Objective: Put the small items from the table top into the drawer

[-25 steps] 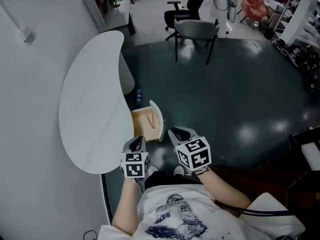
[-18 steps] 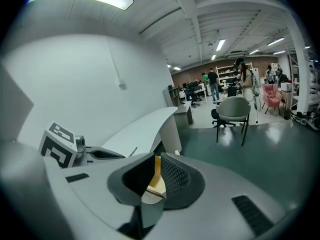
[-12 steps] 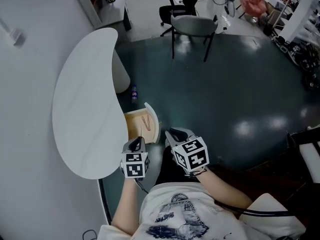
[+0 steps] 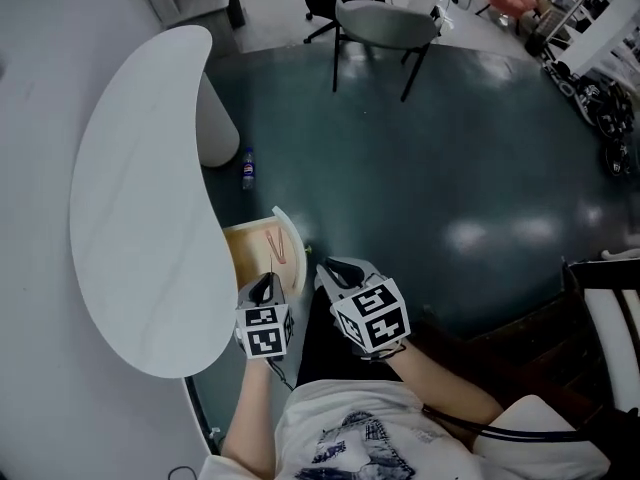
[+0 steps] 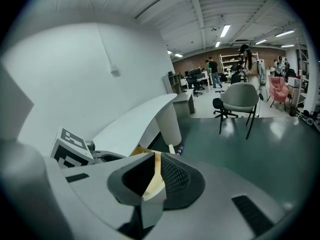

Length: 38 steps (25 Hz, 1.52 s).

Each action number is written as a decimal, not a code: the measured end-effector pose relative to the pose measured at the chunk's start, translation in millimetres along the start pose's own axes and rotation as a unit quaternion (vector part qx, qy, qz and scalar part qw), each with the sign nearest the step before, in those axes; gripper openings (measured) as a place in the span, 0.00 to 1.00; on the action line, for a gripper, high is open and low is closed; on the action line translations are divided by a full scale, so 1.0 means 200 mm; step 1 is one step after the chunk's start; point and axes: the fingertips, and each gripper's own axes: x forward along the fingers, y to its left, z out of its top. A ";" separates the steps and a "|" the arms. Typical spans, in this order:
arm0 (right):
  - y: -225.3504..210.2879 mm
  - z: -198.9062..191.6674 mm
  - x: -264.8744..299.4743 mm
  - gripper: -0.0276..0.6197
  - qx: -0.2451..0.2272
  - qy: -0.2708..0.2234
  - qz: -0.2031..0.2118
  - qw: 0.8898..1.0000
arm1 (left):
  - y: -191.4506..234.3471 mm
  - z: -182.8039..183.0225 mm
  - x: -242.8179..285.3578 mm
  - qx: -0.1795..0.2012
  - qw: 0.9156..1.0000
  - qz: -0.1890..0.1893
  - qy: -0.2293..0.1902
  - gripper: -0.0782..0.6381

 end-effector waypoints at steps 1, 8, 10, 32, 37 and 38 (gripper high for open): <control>-0.02 -0.01 0.06 0.12 0.002 0.005 0.000 1.000 | 0.02 -0.01 0.05 -0.004 1.000 0.000 0.003 0.17; -0.14 -0.14 0.41 0.12 0.016 0.032 0.007 0.999 | 0.18 -0.13 0.42 -0.024 0.999 0.010 0.027 0.17; -0.17 -0.19 0.47 0.12 0.020 0.037 0.008 0.999 | 0.20 -0.17 0.52 -0.027 0.999 0.011 0.034 0.17; -0.35 -0.36 0.83 0.12 0.067 0.066 0.017 0.995 | 0.44 -0.43 0.97 -0.122 0.987 0.055 0.094 0.17; -0.37 -0.40 0.84 0.12 0.070 0.076 0.024 0.994 | 0.46 -0.50 1.01 -0.148 0.980 0.068 0.113 0.17; -0.37 -0.41 0.85 0.12 0.072 0.077 0.025 0.994 | 0.47 -0.52 1.02 -0.153 0.979 0.069 0.117 0.17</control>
